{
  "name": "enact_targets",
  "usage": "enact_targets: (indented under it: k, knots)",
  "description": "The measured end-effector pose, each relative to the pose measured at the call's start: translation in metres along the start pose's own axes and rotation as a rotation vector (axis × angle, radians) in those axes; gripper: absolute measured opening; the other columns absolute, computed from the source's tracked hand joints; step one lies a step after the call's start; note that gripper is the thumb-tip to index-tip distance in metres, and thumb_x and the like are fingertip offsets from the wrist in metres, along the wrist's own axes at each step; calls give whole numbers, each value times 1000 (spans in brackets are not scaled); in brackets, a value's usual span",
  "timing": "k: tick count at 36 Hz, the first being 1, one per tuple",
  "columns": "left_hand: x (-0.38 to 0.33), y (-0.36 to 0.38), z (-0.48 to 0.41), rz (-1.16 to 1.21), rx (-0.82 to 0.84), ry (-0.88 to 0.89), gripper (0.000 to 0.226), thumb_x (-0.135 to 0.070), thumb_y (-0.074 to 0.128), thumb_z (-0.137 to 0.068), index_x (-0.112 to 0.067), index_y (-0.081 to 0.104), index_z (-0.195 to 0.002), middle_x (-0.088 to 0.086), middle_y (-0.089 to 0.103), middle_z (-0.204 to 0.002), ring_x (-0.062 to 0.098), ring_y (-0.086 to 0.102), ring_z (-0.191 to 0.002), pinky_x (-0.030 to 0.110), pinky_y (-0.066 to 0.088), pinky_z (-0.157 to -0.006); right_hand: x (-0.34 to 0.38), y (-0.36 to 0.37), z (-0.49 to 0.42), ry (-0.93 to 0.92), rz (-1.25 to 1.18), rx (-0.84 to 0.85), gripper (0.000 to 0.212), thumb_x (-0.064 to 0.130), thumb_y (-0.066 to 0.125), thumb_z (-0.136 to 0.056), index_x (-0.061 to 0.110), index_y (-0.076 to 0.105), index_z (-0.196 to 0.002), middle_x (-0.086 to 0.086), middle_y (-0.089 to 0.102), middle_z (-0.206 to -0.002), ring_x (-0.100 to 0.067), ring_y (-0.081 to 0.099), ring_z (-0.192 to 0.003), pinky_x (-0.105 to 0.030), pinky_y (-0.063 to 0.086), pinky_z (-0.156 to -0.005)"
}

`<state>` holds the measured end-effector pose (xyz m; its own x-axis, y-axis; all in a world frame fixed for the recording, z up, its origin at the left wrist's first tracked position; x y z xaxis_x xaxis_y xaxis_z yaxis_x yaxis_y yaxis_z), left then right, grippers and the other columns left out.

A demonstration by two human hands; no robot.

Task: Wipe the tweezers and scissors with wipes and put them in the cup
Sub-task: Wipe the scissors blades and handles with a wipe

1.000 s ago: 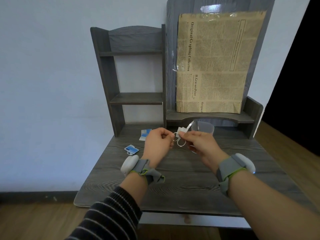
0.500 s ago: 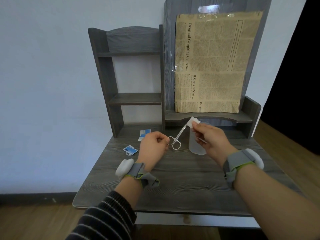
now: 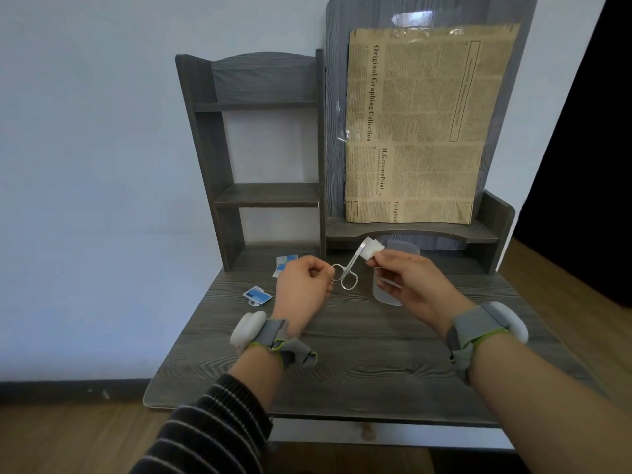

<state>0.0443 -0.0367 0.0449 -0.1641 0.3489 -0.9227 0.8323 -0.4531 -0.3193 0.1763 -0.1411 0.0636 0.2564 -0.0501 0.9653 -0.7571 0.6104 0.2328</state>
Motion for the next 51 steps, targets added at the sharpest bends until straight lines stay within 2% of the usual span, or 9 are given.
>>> enact_targets:
  k: [7,14,21,24,30,35,44,47,51]
  knots:
    - [-2,-1,1,-68,10,24,16,-15,58,-89,-21,60,-75,-5,62,-64,6,58,-58,22,53,-69,1,-1,1,1,11,1,20,8,57,-88,5,63,-107,-3,68,-85,-11,56,-76,-26,47,-72]
    - [-6,1,3,-115,40,40,18,-16,57,-90,-25,58,-74,-7,62,-66,5,58,-60,25,54,-74,0,2,2,-2,51,13,11,9,56,-89,10,67,-91,-1,67,-83,-10,54,-74,-24,46,-71]
    - [-7,-1,5,-186,12,43,15,-17,57,-90,-22,60,-76,-10,60,-64,1,57,-59,13,45,-63,0,5,5,3,75,35,10,18,62,-86,11,68,-90,0,66,-82,-9,54,-73,-23,45,-71]
    - [-8,-1,6,-223,7,58,11,-18,57,-89,-20,63,-80,-11,60,-65,3,60,-63,19,50,-70,2,5,6,1,86,23,17,24,65,-83,11,68,-93,-1,65,-84,-9,53,-73,-24,45,-73]
    - [-10,-2,8,-241,6,50,10,-18,58,-89,-19,65,-82,-7,62,-68,13,67,-75,30,55,-80,3,6,6,2,81,3,11,17,62,-85,15,72,-87,0,67,-81,-8,53,-72,-23,44,-71]
    - [-11,-2,8,-263,21,48,10,-20,58,-89,-21,64,-82,-4,65,-74,14,66,-79,29,54,-79,2,4,6,-15,126,32,19,13,64,-84,8,70,-102,5,65,-75,-5,55,-73,-21,44,-73]
    - [-9,-4,6,-304,33,64,9,-22,57,-90,-20,65,-89,-1,67,-85,12,64,-82,23,50,-77,-3,6,2,-44,103,-61,26,16,73,-76,6,69,-100,-1,69,-79,-8,56,-71,-22,45,-70]
    - [-9,-4,7,-308,35,84,9,-20,57,-90,-18,66,-89,-2,66,-82,13,64,-82,25,51,-78,-4,8,2,-41,85,-77,28,16,74,-75,5,68,-100,-1,68,-77,-8,55,-70,-22,45,-70]
    - [-12,-1,9,-302,43,94,9,-19,57,-90,-20,64,-84,-8,62,-72,13,65,-79,24,50,-77,-7,11,2,-25,90,-88,16,15,74,-75,9,69,-88,-3,62,-77,-11,52,-74,-25,44,-73]
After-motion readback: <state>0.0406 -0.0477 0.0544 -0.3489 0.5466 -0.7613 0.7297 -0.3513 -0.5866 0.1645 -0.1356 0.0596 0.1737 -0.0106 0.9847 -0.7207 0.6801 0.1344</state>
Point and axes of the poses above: each hand's wrist, its own z-axis away from the middle knuckle, its own y-axis out of the palm, x = y × z, the point moved 1 cm from there along -z, towards the middle knuckle
